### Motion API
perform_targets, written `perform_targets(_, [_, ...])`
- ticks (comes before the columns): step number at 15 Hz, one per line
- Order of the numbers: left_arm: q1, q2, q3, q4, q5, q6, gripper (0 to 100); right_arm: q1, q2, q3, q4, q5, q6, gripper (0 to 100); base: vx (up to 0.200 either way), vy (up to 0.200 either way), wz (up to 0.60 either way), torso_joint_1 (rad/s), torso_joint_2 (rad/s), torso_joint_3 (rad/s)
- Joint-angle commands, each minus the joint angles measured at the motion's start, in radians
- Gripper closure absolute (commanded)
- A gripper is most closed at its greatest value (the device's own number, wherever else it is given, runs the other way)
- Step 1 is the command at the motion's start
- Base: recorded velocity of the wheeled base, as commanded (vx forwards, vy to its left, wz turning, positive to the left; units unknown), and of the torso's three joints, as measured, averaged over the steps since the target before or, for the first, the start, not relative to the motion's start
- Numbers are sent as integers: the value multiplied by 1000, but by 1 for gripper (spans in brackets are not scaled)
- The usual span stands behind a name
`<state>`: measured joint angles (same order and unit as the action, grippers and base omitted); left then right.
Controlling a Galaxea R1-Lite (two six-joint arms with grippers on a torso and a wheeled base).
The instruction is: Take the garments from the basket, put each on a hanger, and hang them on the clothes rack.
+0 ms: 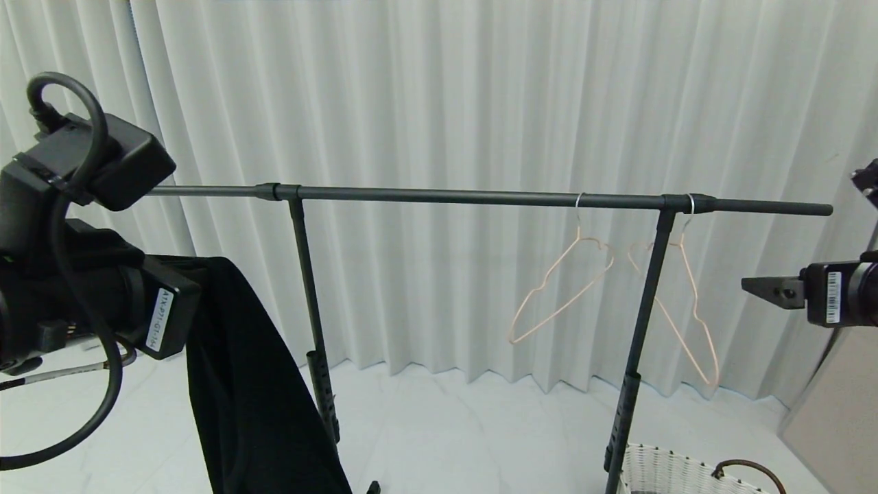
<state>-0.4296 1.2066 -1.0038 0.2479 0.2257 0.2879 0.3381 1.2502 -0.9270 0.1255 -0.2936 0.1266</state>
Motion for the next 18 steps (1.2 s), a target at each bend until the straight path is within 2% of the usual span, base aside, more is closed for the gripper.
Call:
perform_targets(1, [-11, 21, 2, 1, 1, 1, 100, -83, 98, 74, -95, 67, -13, 0, 200, 0, 0, 2, 2, 2])
perform_targets(3, [-17, 33, 1, 1, 1, 2, 100, -157, 173, 96, -170, 129, -18, 0, 200, 0, 0, 0, 0, 0])
perform_targets(4, [-17, 36, 2, 1, 1, 1, 100, -192, 224, 94, -198, 134, -27, 0, 200, 0, 0, 2, 2, 2])
perform_targets(7, [-17, 37, 2, 1, 1, 1, 100, -264, 364, 91, -313, 139, -67, 0, 0, 0, 0, 0, 0, 0])
perform_targets(10, [-14, 37, 2, 1, 3, 1, 100, -269, 460, 93, -339, 146, -58, 0, 0, 0, 0, 0, 0, 0])
perform_targets(12, [-11, 37, 1, 1, 3, 1, 100, -269, 522, 82, -405, 146, -50, 0, 0, 0, 0, 0, 0, 0])
perform_targets(18, [-8, 39, 1, 1, 3, -4, 100, -245, 564, 82, -420, 146, 15, 0, 0, 0, 0, 0, 0, 0])
